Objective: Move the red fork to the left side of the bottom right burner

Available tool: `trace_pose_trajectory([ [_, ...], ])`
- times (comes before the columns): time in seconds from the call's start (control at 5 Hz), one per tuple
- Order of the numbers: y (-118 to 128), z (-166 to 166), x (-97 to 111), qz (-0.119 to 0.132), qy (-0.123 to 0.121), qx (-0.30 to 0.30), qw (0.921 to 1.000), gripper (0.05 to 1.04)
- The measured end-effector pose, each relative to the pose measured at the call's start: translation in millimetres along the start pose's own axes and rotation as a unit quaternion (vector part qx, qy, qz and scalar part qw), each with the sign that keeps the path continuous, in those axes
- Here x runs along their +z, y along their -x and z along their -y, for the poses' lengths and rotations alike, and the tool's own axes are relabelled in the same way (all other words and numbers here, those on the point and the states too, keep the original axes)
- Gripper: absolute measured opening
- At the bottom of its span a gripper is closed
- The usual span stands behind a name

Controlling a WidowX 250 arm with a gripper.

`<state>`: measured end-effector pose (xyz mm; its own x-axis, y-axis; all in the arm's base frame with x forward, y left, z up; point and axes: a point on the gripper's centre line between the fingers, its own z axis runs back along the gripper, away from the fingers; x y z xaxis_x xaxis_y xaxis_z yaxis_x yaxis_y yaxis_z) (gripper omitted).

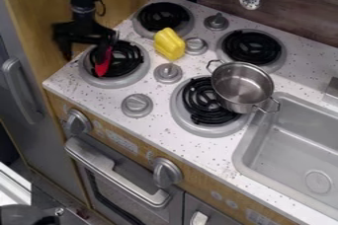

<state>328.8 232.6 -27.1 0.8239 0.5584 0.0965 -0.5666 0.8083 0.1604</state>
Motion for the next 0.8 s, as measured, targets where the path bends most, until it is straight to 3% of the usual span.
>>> trace_pose_trajectory([
  [0.2, -1.9, 12.0, 1.0, -0.006, 0.022, 0.001, 0.9997, 0.997],
  [0.4, -1.9, 18.3, 1.7, -0.004, 0.016, -0.005, 0.9999, 0.998],
  [0.6, -3.2, 21.8, 13.8, 0.014, -0.002, -0.003, 0.9999, 0.998],
  [0.8, -10.0, 23.2, 46.9, 0.059, -0.015, 0.004, 0.9981, 0.998],
])
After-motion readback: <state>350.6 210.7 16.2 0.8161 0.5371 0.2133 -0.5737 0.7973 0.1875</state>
